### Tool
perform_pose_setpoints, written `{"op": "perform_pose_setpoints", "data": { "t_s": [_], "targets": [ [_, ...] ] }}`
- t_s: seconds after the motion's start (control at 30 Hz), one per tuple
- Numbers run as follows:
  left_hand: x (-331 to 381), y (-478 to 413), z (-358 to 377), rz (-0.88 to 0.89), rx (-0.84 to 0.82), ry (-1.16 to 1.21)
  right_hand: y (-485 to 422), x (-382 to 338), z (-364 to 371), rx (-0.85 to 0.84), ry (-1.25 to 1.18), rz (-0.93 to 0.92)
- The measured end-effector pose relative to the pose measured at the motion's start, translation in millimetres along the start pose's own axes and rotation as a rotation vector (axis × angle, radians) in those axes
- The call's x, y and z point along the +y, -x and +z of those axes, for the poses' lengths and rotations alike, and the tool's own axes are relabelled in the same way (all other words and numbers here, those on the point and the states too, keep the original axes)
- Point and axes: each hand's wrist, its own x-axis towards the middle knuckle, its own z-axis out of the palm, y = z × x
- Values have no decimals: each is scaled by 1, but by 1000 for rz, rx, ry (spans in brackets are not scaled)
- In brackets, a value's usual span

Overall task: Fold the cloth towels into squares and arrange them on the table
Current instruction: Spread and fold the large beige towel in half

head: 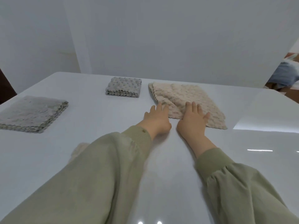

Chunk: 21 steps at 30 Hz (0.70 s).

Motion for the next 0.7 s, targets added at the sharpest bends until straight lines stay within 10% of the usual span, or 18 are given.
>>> {"op": "perform_pose_setpoints", "data": {
  "t_s": [0.7],
  "targets": [
    [114, -14, 63, -132, 352, 60, -16, 131, -28, 179, -140, -320]
  ]
}}
